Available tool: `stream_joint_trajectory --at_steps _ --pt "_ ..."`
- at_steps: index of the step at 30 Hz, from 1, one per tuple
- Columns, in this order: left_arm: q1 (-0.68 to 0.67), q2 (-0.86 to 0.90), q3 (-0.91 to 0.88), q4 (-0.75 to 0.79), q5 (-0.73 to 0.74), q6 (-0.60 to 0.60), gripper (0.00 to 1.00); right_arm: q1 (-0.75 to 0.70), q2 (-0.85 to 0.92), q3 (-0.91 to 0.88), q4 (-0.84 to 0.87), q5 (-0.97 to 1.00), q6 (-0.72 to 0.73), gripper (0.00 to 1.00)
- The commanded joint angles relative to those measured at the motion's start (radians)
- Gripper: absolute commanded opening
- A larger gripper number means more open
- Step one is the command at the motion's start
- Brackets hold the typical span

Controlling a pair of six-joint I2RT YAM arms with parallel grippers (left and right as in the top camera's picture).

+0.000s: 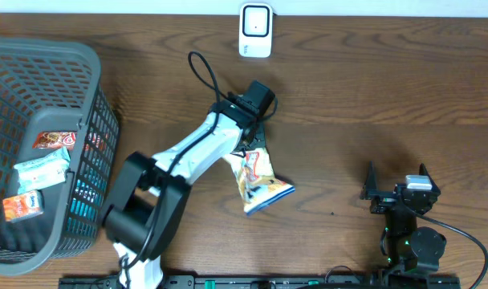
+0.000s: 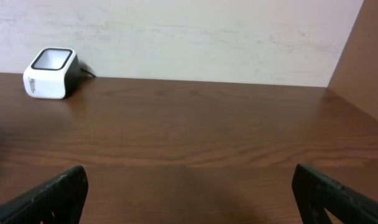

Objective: Scan the item barcode
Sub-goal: 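Lift the yellow snack bag out and carry it toward the scanner, then lower the yellow bag onto the table and open the left gripper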

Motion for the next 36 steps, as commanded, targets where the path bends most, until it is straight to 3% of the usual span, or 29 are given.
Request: stream_joint_trajectory --at_steps 1,7,17,22,31,36 --pt "-0.009 0.095 -0.004 -0.006 -0.012 -0.126 0.07 0.005 -0.002 -0.001 -0.004 0.0 0.002 0.99" --pt "-0.018 0.122 0.006 -0.009 -0.041 -0.097 0.08 0.005 -0.002 -0.001 -0.004 0.0 0.002 0.99" --pt "0.011 -0.253 0.109 -0.217 -0.048 -0.042 0.07 0.005 -0.002 -0.001 -0.004 0.0 0.002 0.99" --pt "-0.016 -0.312 0.079 -0.259 -0.035 -0.047 0.08 0.005 -0.002 -0.001 -0.004 0.0 0.002 0.99" --pt "-0.018 -0.221 -0.246 -0.001 0.151 -0.178 0.08 0.005 -0.002 -0.001 -0.004 0.0 0.002 0.99" --pt "-0.019 -0.154 -0.344 0.08 0.292 -0.181 0.07 0.005 -0.002 -0.001 -0.004 0.0 0.002 0.99"
